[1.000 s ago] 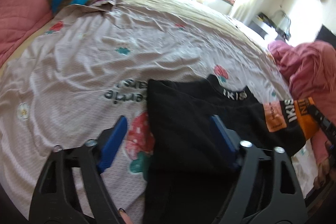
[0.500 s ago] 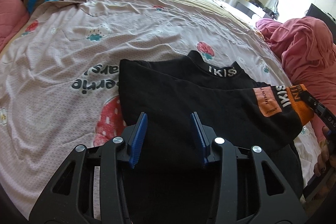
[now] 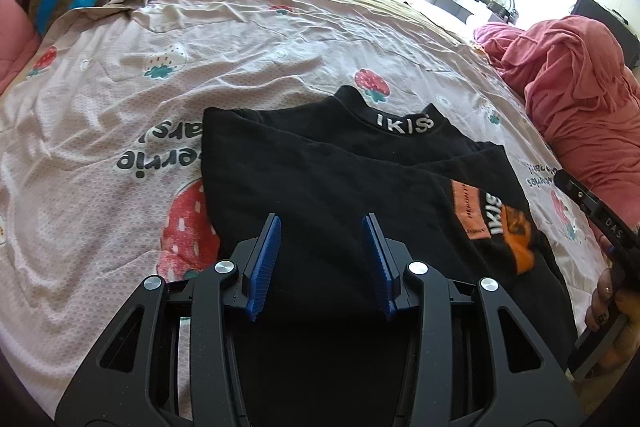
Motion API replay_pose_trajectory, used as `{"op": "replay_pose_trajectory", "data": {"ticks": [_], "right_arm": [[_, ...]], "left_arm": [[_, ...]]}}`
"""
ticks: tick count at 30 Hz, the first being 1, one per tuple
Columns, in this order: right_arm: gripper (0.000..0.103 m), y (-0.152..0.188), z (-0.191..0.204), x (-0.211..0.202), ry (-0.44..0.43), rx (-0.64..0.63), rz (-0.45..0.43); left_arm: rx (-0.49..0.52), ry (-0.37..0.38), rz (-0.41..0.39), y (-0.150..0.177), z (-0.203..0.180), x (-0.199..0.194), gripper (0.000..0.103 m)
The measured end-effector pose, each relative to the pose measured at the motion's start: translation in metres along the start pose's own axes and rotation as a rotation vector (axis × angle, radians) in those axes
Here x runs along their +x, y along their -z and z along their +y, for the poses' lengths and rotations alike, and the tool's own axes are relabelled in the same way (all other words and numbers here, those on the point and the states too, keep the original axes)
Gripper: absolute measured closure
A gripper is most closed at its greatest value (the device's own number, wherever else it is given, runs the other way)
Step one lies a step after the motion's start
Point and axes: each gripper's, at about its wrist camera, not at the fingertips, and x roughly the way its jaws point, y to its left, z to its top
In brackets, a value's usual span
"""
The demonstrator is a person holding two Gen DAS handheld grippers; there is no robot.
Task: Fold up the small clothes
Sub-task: 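Lay the held orange cuff flat on the shirt front, open right gripper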
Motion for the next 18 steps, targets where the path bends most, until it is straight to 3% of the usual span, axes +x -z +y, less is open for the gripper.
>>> {"op": "replay_pose_trajectory", "data": {"ticks": [4,11,15,18], "right_arm": [[0.081,0.008,0.015,0.005,-0.016,-0.06,0.038],[0.077,0.023,0.051,0.019,-0.084,-0.152,0.136],[0.069,0.031,0.07,0.025,-0.111,-0.196,0.181],[0.068,0.036,0.077,0.034,-0.111,-0.213,0.231]], "left_arm": [[0.023,0.005,0.023,0.002,-0.005,0.004,0.069],[0.006,-0.001,0.141,0.013,0.003,0.024,0.069],[-0.019,0.017,0.153,0.017,0.008,0.024,0.069],[-0.014,0.011,0.15,0.018,0.006,0.023,0.069]]}}
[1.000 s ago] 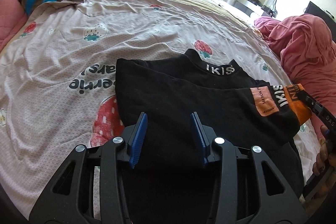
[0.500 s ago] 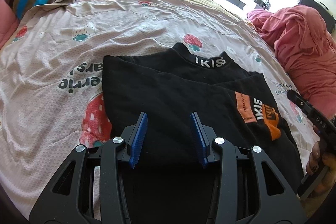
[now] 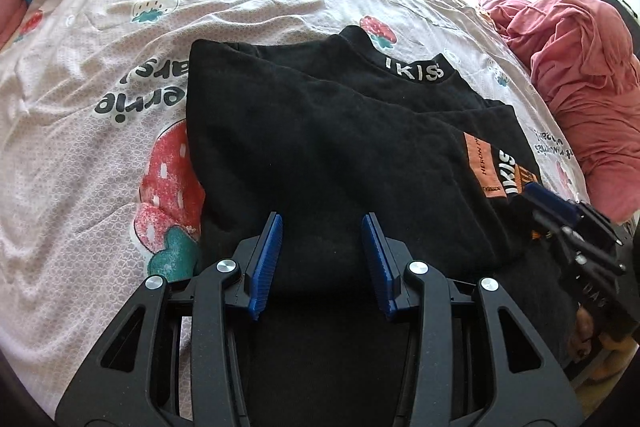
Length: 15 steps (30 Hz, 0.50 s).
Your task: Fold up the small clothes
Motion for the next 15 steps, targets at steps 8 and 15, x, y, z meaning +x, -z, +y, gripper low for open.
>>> {"op": "replay_pose_trajectory", "data": {"ticks": [8,15], "right_arm": [[0.065,0.016,-0.031,0.022,0.046,0.082,0.084],[0.062,0.015,-0.027,0.018,0.042,0.09,0.062]], "left_arm": [[0.011,-0.007,0.0,0.0,-0.001,-0.001,0.069],[0.018,-0.014,0.0,0.0,-0.003,0.0,0.069]]}}
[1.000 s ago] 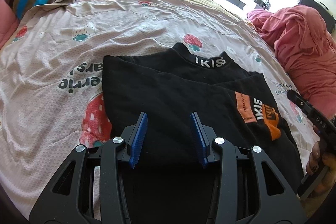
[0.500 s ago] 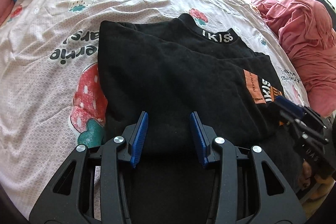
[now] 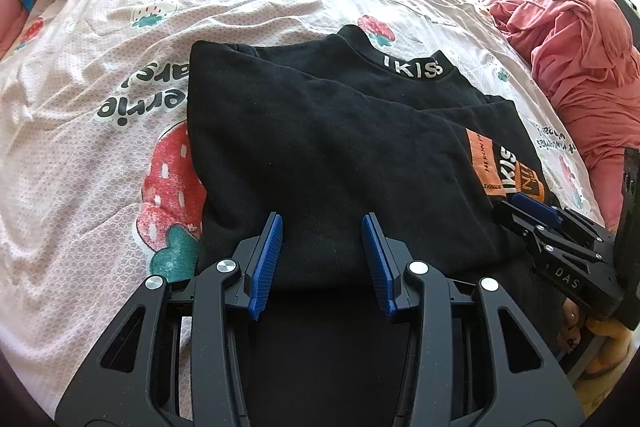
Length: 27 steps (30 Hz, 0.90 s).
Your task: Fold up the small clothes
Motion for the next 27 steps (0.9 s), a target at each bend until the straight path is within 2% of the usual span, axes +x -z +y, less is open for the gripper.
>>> {"op": "replay_pose_trajectory", "data": {"ticks": [2,17,27], "right_arm": [[0.054,0.0,0.0,-0.006,-0.026,0.012,-0.019],[0.032,0.005,0.006,-0.016,-0.055,0.021,-0.051],[0.027,0.004,0.002,-0.023,-0.055,0.039,-0.073]], "left_arm": [[0.005,-0.006,0.0,0.0,-0.001,-0.001,0.069],[0.023,-0.024,-0.01,0.0,-0.005,-0.005,0.068],[0.022,-0.025,-0.027,0.002,-0.006,-0.014,0.066]]}}
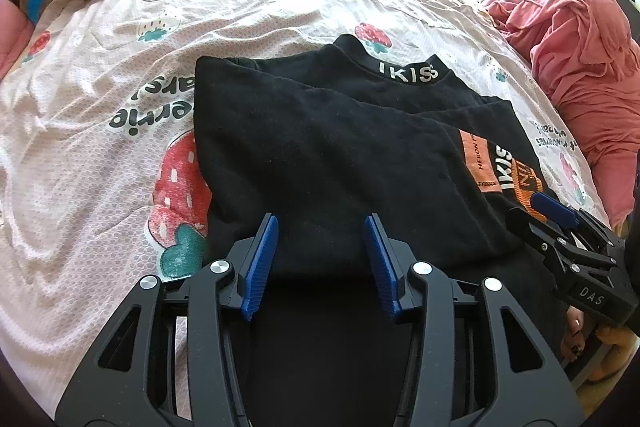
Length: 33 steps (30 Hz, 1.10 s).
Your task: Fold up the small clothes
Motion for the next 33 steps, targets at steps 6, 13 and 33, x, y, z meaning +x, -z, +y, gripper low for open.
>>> {"op": "replay_pose_trajectory", "data": {"ticks": [6,13,33], "right_arm": [[0.023,-0.001,0.0,-0.005,0.0,0.002,-0.012],[0.02,-0.003,-0.001,-0.012,0.0,0.015,-0.036],[0.011,-0.01,0.001,-0.033,0.002,0.016,-0.093]], "left_arm": [[-0.003,-0.002,-0.008,0.001,-0.001,-0.003,0.065],[-0.008,-0.002,-0.022,0.0,-0.001,-0.009,0.058],[-0.005,-0.045,-0.103,-0.001,0.001,-0.038,0.015]]}}
